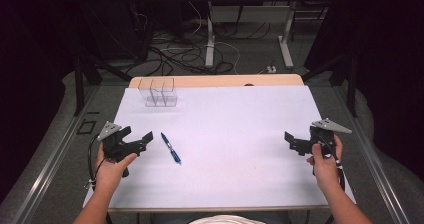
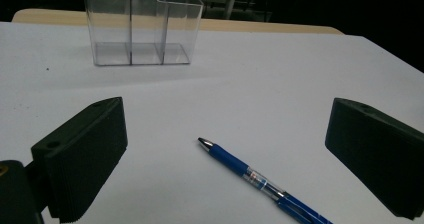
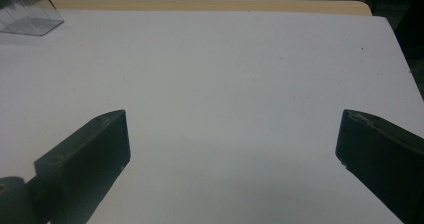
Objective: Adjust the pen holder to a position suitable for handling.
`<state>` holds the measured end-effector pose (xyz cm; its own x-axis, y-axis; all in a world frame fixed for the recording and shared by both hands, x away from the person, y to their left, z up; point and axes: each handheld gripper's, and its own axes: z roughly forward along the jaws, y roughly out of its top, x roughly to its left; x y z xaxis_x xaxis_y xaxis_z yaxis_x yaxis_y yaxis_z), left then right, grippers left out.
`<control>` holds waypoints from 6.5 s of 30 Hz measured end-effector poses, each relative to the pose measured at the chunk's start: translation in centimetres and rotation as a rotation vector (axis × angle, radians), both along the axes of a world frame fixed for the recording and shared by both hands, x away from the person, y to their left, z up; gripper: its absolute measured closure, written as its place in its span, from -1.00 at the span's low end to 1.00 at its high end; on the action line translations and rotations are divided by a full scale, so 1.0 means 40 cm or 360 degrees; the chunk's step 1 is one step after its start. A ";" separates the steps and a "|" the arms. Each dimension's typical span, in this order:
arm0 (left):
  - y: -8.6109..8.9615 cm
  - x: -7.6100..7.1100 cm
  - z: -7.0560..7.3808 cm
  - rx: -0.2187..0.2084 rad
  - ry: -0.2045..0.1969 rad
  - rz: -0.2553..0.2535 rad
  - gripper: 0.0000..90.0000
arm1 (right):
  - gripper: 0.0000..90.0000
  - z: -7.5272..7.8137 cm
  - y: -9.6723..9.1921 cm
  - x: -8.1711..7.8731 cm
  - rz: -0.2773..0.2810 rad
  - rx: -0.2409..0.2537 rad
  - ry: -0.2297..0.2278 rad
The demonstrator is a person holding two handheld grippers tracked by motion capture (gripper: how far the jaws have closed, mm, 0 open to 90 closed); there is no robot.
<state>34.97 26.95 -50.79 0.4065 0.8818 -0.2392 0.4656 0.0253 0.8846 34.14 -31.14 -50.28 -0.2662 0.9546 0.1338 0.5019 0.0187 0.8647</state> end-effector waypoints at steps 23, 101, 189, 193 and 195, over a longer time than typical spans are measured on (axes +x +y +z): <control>-0.001 0.093 0.089 0.0078 0.0003 0.0089 -0.60 | -0.90 -0.021 0.010 0.008 -0.0043 0.0035 0.0125; 0.011 0.510 0.147 0.0359 0.0364 0.0369 0.39 | -0.83 -0.023 -0.008 0.010 -0.0117 0.0176 0.0175; -0.110 0.401 0.104 0.0345 0.0725 0.0462 0.97 | -0.80 -0.032 0.012 0.012 -0.0049 0.0202 0.0222; -0.133 0.386 0.107 0.0358 0.0742 0.0454 0.97 | -0.80 -0.032 0.014 0.014 -0.0037 0.0192 0.0223; -0.147 0.377 0.109 0.0372 0.0756 0.0435 0.97 | -0.80 -0.031 0.014 0.014 -0.0019 0.0189 0.0228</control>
<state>50.07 21.07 -46.43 0.0533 0.9906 -0.1259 0.8157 0.0295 0.5777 34.68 -30.60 -51.54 -0.2252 0.9327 0.2816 0.6196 -0.0860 0.7802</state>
